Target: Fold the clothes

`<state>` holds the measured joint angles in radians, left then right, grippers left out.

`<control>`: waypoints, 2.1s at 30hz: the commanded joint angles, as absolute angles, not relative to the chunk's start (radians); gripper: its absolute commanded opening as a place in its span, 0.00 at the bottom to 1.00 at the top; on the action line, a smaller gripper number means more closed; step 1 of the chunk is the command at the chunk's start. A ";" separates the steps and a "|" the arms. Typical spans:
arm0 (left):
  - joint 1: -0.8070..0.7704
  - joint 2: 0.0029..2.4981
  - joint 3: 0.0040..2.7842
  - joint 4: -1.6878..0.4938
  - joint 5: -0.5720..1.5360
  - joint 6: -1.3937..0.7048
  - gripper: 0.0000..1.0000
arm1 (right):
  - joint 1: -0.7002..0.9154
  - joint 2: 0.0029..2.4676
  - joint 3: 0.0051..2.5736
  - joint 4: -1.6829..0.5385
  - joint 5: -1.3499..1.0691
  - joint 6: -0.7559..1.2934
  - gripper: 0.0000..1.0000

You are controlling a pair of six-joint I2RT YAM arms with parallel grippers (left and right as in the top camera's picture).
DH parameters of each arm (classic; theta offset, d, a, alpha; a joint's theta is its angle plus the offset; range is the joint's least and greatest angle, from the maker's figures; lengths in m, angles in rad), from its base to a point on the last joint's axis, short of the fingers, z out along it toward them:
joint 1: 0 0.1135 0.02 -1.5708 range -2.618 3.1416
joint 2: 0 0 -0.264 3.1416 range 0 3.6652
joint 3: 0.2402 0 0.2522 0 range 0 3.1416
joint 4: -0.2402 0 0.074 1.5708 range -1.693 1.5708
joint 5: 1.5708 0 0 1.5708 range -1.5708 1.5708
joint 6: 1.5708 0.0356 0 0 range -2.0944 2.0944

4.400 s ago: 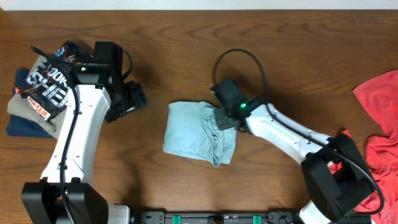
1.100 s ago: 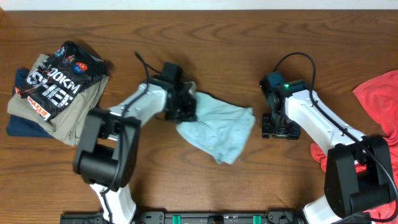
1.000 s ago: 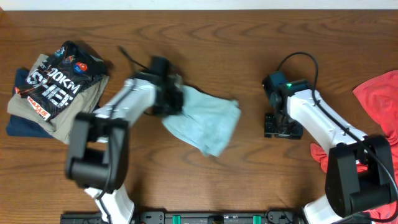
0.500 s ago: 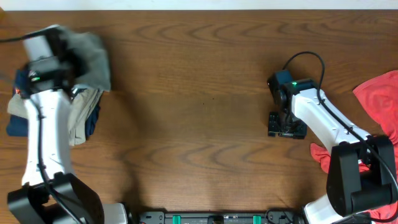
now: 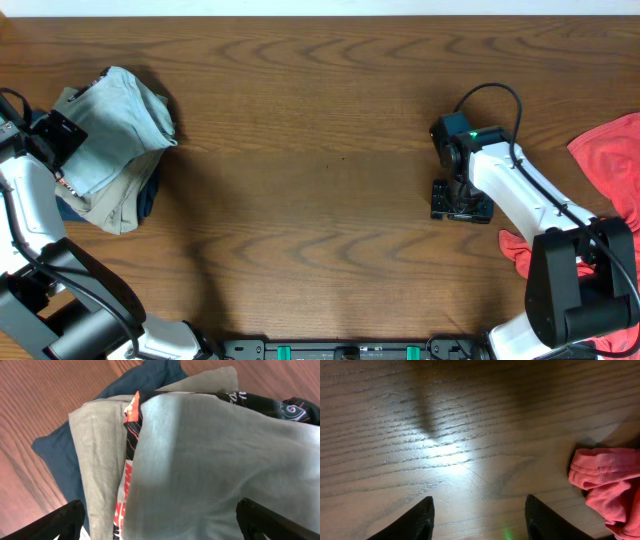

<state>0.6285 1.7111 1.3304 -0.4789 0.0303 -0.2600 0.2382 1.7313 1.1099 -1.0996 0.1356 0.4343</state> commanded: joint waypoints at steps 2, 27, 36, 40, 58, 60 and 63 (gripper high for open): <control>0.624 1.688 1.333 -0.454 0.149 -0.283 0.98 | 0.232 1.709 1.116 -1.090 0.149 0.421 0.68; -0.125 1.646 1.333 -1.064 0.191 -0.143 0.98 | 0.077 1.708 1.276 -1.026 -0.186 0.222 0.99; -0.128 1.586 1.321 -1.346 0.152 -0.171 0.98 | 0.006 1.600 1.303 -1.201 -0.108 0.208 0.99; -0.129 1.432 1.260 -1.286 0.141 -0.182 0.98 | 0.008 1.453 1.246 -1.160 -0.089 0.209 0.99; -0.133 0.369 0.871 -0.919 0.010 -0.249 0.98 | 0.007 0.582 0.794 -0.858 -0.011 0.231 0.99; -0.133 0.327 0.871 -0.924 0.010 -0.249 0.98 | 0.007 0.551 0.794 -0.889 -0.011 0.231 0.99; -0.133 0.298 0.871 -0.931 0.010 -0.249 0.98 | 0.007 0.537 0.794 -0.931 -0.011 0.231 0.99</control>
